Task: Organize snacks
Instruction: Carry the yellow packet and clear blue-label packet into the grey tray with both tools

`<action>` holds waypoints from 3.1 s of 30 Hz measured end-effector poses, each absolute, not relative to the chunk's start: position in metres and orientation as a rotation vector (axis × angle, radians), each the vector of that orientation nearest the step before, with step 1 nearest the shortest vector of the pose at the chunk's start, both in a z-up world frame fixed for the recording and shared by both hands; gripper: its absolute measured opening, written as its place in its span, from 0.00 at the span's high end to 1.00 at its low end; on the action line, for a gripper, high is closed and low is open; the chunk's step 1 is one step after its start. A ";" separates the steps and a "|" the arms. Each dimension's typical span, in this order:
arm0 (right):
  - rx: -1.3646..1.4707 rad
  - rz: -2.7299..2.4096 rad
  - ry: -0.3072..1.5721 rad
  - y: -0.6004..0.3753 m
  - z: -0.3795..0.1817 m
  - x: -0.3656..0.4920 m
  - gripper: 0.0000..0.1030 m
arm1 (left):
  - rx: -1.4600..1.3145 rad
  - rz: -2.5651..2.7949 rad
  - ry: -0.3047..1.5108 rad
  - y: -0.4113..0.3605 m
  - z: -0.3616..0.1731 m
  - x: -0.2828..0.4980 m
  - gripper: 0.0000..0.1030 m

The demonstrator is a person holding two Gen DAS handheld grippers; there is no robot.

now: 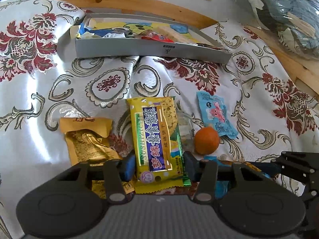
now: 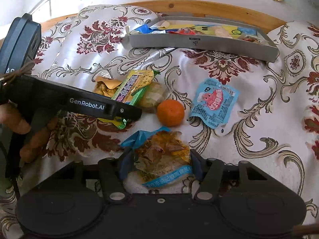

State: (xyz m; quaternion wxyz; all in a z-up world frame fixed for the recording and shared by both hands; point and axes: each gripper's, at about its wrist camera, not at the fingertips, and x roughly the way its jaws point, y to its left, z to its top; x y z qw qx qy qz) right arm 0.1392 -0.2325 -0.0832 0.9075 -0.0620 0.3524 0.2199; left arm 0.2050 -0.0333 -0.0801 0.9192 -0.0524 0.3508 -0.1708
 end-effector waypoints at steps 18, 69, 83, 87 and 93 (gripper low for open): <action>-0.108 0.380 0.677 -0.228 -0.081 0.115 0.45 | -0.072 -0.346 0.714 -0.039 -0.071 0.195 0.53; -0.083 0.302 0.601 -0.232 -0.065 0.106 0.47 | -0.084 -0.338 0.638 -0.036 -0.060 0.194 0.51; -0.077 0.288 0.543 -0.236 -0.051 0.111 0.47 | -0.135 -0.334 0.581 -0.031 -0.045 0.190 0.51; -0.064 0.292 0.517 -0.238 -0.043 0.118 0.47 | -0.145 -0.312 0.568 -0.026 -0.038 0.193 0.51; -0.062 0.329 0.454 -0.240 -0.024 0.146 0.47 | -0.175 -0.278 0.549 -0.016 -0.020 0.208 0.51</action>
